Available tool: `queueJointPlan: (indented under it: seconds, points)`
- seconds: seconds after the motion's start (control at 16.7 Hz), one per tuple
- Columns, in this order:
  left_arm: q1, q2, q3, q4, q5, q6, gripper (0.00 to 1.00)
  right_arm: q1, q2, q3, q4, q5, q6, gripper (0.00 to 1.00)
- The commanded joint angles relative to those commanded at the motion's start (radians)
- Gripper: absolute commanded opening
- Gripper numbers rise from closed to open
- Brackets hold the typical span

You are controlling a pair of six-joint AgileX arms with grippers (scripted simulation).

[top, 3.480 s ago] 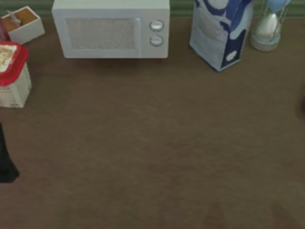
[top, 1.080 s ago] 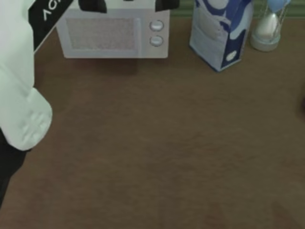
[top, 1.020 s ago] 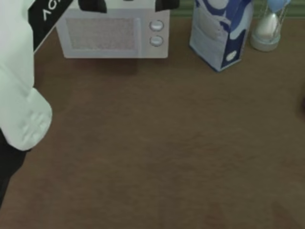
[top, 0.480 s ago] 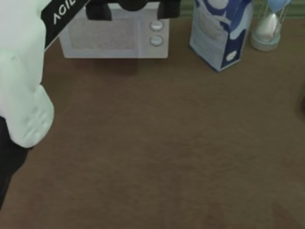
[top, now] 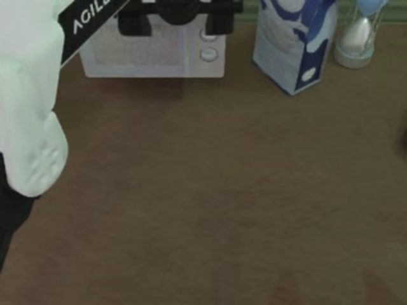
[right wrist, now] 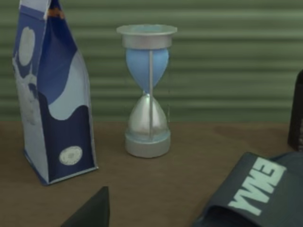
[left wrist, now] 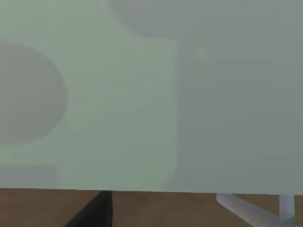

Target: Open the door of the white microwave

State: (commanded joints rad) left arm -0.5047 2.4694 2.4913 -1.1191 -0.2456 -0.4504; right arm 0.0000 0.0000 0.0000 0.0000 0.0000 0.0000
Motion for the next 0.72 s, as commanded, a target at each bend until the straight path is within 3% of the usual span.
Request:
queueJointPlan:
  seconds: [0.72]
  points:
    - [0.000, 0.000, 0.000, 0.000, 0.000, 0.000, 0.02, 0.000, 0.000, 0.000, 0.000, 0.000, 0.000, 1.00]
